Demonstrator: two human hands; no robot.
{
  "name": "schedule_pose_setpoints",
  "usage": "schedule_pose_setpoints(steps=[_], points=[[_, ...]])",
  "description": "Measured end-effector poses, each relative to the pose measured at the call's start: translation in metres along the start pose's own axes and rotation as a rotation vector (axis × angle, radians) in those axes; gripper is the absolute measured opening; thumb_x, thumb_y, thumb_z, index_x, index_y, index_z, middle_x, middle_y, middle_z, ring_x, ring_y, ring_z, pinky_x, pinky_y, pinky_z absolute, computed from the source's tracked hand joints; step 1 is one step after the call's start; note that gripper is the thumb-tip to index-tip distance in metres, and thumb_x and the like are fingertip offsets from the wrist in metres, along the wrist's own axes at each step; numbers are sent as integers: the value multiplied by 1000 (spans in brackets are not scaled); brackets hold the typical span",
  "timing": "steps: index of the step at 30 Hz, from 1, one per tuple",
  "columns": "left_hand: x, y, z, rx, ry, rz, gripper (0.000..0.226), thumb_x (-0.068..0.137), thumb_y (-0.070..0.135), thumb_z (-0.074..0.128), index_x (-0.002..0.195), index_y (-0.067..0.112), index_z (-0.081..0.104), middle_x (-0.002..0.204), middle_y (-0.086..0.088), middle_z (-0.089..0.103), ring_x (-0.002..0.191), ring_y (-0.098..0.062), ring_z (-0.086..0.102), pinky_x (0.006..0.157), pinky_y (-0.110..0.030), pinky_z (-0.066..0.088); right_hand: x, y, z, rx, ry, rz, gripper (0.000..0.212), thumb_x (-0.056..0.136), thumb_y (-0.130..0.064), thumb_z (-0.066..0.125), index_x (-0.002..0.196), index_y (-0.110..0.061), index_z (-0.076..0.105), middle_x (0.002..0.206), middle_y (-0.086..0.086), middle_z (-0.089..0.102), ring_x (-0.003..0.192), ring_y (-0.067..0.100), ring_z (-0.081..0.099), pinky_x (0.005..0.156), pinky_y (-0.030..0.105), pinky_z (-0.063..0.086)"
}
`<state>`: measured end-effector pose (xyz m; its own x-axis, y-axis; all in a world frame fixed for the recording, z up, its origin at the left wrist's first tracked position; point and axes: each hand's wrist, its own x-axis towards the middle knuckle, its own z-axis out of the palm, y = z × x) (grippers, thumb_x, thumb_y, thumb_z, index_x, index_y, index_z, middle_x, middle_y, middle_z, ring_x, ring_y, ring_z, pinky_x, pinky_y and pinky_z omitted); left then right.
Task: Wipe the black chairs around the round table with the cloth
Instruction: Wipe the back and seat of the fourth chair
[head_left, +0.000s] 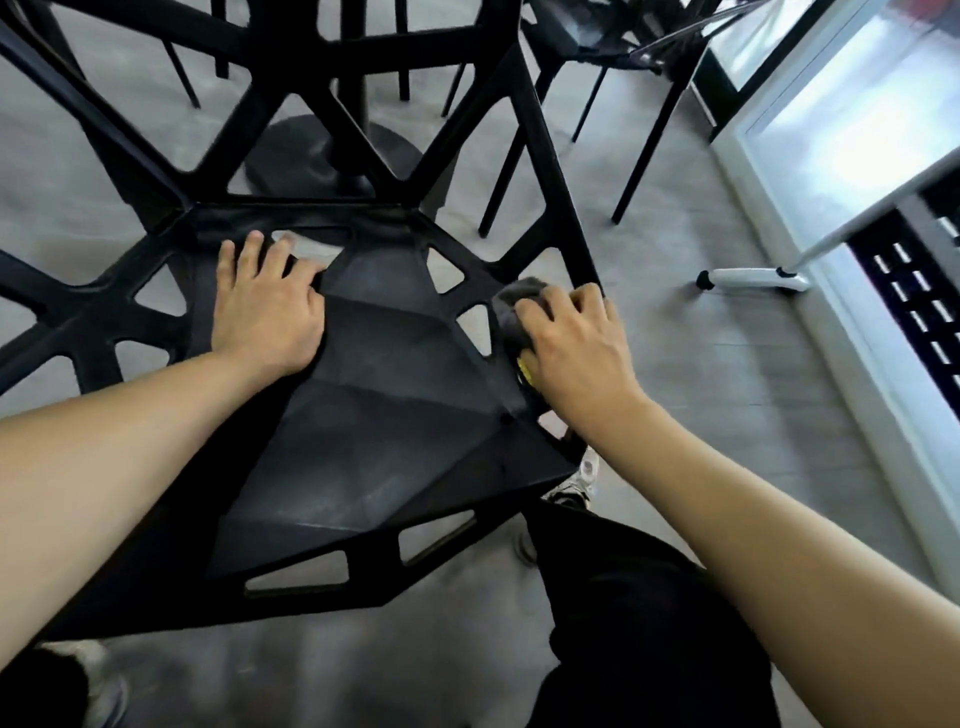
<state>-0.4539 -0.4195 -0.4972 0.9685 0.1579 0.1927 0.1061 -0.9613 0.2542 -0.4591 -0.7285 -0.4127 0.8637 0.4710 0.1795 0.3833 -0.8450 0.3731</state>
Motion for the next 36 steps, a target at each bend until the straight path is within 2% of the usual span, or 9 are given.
schedule_pose_setpoints(steps=[4, 10, 13, 18, 22, 25, 29, 31, 36], points=[[0, 2, 0, 17, 22, 22, 37, 96, 18, 48, 130, 9, 60, 146, -19, 47, 143, -45, 28, 121, -58, 10, -35, 31, -15, 112, 58, 105, 29, 78, -24, 64, 105, -13, 66, 102, 9, 61, 87, 36, 51, 71, 44, 47], [-4, 7, -3, 32, 36, 26, 35, 100, 22, 43, 126, 6, 60, 145, -21, 47, 140, -43, 33, 121, -56, 15, -63, 32, -14, 480, 64, 180, 40, 83, -29, 51, 121, -20, 62, 118, 1, 58, 104, 32, 45, 91, 45, 41], [-19, 19, -8, 55, 15, 114, 38, 99, 20, 41, 131, 7, 56, 140, -23, 50, 133, -44, 41, 117, -57, 25, -55, -10, -11, 428, -30, 27, 43, 82, -38, 47, 117, -20, 64, 112, 3, 59, 106, 34, 50, 86, 46, 37], [-59, 39, -11, -70, -97, -28, 42, 101, 18, 42, 143, 9, 47, 154, -18, 39, 144, -42, 30, 121, -53, 17, -78, -66, -22, 372, -9, -41, 44, 86, -42, 50, 116, -13, 62, 114, 11, 59, 98, 36, 52, 80, 46, 39], [-72, 42, -21, -102, -132, -49, 43, 101, 15, 42, 144, 9, 47, 156, -19, 37, 146, -40, 28, 122, -51, 17, -101, -120, -45, 551, 1, -163, 49, 82, -41, 58, 123, -15, 64, 124, 6, 61, 107, 32, 52, 85, 45, 39], [-82, 44, -27, -94, -166, -47, 45, 101, 18, 42, 145, 10, 46, 158, -18, 35, 146, -39, 28, 122, -50, 17, -107, -98, -40, 413, 51, -352, 53, 81, -39, 62, 130, -18, 60, 132, 4, 59, 116, 28, 52, 93, 43, 40], [-105, 45, -35, -47, -182, -31, 47, 101, 24, 43, 146, 11, 45, 158, -16, 36, 145, -38, 30, 121, -51, 20, -101, -36, -8, 304, 1, 290, 52, 89, -33, 64, 138, -18, 54, 151, 10, 46, 140, 34, 38, 114, 51, 33], [-114, 45, -37, -38, -186, -27, 47, 101, 24, 43, 146, 12, 45, 158, -16, 36, 145, -38, 30, 121, -51, 20, -103, -61, -9, 382, -17, 417, 53, 91, -32, 60, 141, -15, 53, 154, 12, 41, 142, 36, 34, 116, 51, 27], [-121, 43, -45, -60, -223, -30, 46, 101, 23, 45, 147, 15, 45, 159, -14, 34, 147, -36, 29, 121, -49, 20, -131, -169, -54, 565, 69, 42, 59, 79, -36, 54, 134, -15, 57, 142, 10, 53, 126, 32, 47, 102, 46, 38]])
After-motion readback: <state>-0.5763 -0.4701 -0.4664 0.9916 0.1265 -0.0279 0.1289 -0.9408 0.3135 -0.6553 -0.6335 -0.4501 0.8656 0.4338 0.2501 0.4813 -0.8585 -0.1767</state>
